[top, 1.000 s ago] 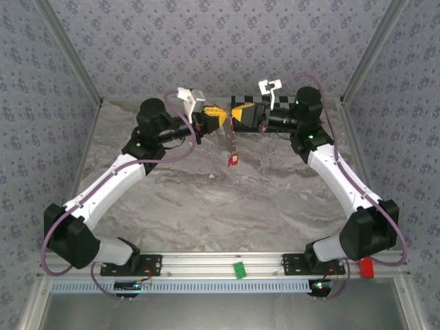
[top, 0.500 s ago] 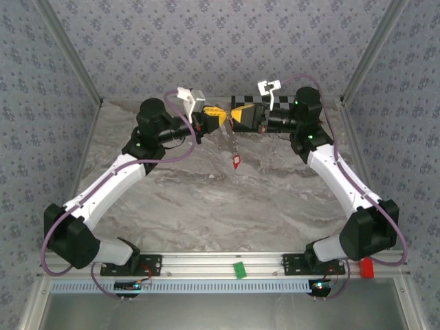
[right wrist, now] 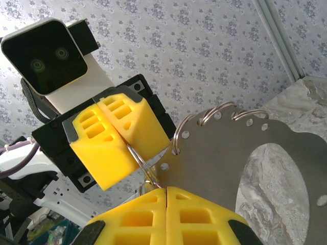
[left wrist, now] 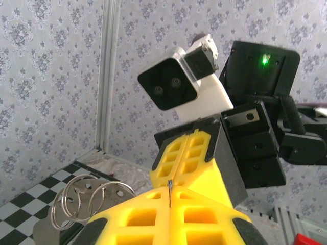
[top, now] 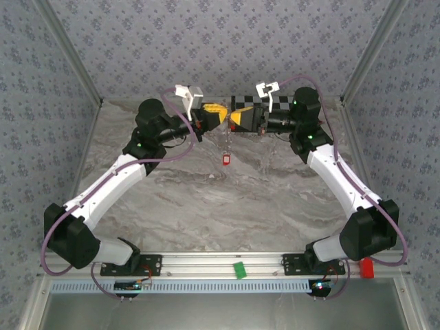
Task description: Put the keys on the keyring
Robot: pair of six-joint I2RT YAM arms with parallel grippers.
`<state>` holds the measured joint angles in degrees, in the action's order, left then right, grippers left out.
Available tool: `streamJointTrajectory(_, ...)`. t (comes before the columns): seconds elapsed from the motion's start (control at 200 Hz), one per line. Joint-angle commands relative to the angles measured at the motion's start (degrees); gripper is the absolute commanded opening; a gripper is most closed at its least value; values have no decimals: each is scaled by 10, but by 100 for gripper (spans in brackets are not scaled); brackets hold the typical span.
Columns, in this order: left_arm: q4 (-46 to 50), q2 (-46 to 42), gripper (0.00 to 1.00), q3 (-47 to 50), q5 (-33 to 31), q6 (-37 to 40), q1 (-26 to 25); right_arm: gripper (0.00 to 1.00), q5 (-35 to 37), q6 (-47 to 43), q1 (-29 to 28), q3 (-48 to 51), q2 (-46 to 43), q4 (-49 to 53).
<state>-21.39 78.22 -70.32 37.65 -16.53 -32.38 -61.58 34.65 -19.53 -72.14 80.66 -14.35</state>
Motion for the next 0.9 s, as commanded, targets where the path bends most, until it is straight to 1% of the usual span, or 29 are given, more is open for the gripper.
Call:
streamJointTrajectory(0.0, -110, -3, 0, -6, -2, -46, -3, 0, -16, -10, -7, -8, 2, 15)
streamJointTrajectory(0.13, -128, 2, 0, 1, -4, -64, -7, 0, -9, -10, -9, -11, 3, 11)
streamJointTrajectory(0.39, -126, -3, 0, 14, -11, -62, -11, 0, 0, -15, -6, -12, 2, 14)
streamJointTrajectory(0.44, -122, -4, 0, 14, -12, -58, -11, 6, 7, -17, -3, -9, 0, 18)
streamJointTrajectory(0.505, -118, -5, 0, 11, -13, -57, -11, 9, 22, -19, 4, -1, -6, 19)
streamJointTrajectory(0.555, -118, -5, 0, 9, -13, -56, -11, 15, 35, -22, 9, 4, -13, 17)
streamJointTrajectory(0.725, -118, -2, 0, 4, -11, -61, -11, 18, 81, -18, 31, 32, -43, -15)
streamJointTrajectory(0.8, -119, 2, 0, 1, -10, -64, -11, 23, 93, -11, 37, 33, -54, -38)
streamJointTrajectory(0.82, -119, 4, 0, 1, -10, -65, -11, 24, 94, -9, 37, 52, -55, -46)
streamJointTrajectory(0.895, -119, 7, 0, -3, -7, -68, -10, 27, 94, 5, 36, 61, -58, -87)
